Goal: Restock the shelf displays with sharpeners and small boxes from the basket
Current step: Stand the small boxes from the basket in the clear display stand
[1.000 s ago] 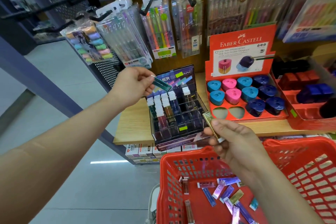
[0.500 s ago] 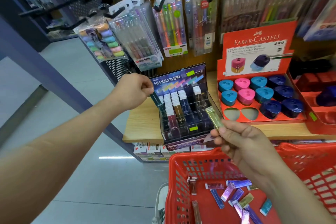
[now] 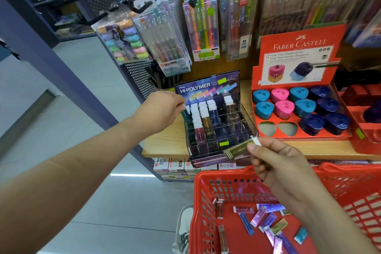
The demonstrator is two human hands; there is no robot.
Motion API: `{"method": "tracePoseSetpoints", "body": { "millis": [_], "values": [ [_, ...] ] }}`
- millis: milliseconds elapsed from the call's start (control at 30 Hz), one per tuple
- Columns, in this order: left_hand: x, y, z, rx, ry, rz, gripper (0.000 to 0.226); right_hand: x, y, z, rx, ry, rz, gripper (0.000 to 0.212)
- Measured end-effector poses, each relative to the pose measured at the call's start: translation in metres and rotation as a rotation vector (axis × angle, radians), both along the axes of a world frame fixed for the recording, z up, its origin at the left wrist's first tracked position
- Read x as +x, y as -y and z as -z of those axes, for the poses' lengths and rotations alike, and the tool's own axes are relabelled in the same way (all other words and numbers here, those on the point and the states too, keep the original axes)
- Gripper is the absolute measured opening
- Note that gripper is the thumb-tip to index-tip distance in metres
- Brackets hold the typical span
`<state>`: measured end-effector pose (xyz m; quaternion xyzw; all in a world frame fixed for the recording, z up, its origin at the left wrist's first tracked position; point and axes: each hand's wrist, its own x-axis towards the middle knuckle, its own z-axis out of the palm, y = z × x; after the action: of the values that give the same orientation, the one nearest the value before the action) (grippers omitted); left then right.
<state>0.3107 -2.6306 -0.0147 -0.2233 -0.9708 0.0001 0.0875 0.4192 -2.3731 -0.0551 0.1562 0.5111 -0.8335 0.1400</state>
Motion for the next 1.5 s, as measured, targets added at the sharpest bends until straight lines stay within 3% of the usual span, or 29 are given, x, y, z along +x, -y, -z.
{"method": "tracePoseSetpoints", "body": {
  "millis": [67, 200, 367, 500, 600, 667, 733, 800, 867, 1000, 1100, 1233, 1500],
  "values": [
    [0.000, -0.002, 0.001, -0.037, 0.003, 0.010, 0.027, 0.001, -0.001, 0.001, -0.012, -0.010, -0.007, 0.040],
    [0.002, -0.010, 0.011, -0.044, 0.021, 0.007, 0.027, 0.002, -0.002, -0.001, -0.111, -0.041, -0.053, 0.015],
    [0.001, -0.011, 0.023, 0.055, 0.032, -0.100, 0.019, 0.004, 0.004, -0.006, -0.142, -0.030, -0.075, 0.007],
    [0.000, -0.017, 0.020, 0.087, 0.097, -0.180, 0.015, 0.005, 0.007, -0.005, -0.089, -0.058, -0.084, 0.023],
    [-0.001, -0.026, -0.004, 0.268, 0.155, -0.269, 0.011, 0.003, 0.006, -0.006, 0.022, -0.099, -0.086, 0.043],
    [0.006, -0.041, -0.027, 0.519, 0.324, -0.280, 0.008, 0.003, 0.007, -0.008, 0.081, -0.126, -0.082, 0.047],
    [0.019, -0.062, -0.045, 0.759, 0.665, -0.246, 0.014, 0.003, 0.008, -0.009, 0.115, -0.152, -0.065, 0.033],
    [0.030, -0.077, -0.051, 0.748, 0.848, -0.159, 0.020, 0.003, 0.009, -0.010, 0.131, -0.183, -0.042, 0.021],
    [0.038, -0.086, -0.050, 0.705, 0.884, -0.102, 0.021, 0.004, 0.009, -0.010, 0.138, -0.210, -0.023, 0.017],
    [0.043, -0.092, -0.047, 0.774, 0.850, -0.136, 0.015, 0.005, 0.008, -0.008, 0.165, -0.243, 0.003, 0.014],
    [0.035, -0.082, -0.052, 0.761, 0.644, -0.177, 0.006, 0.002, 0.007, -0.002, 0.245, -0.245, 0.062, 0.013],
    [0.015, -0.055, -0.050, 0.580, 0.300, -0.240, 0.003, -0.002, -0.002, 0.010, 0.380, -0.225, 0.136, 0.024],
    [0.007, -0.051, -0.009, 0.222, 0.172, -0.158, 0.021, -0.007, -0.008, 0.025, 0.540, -0.224, 0.063, 0.043]
  ]
}}
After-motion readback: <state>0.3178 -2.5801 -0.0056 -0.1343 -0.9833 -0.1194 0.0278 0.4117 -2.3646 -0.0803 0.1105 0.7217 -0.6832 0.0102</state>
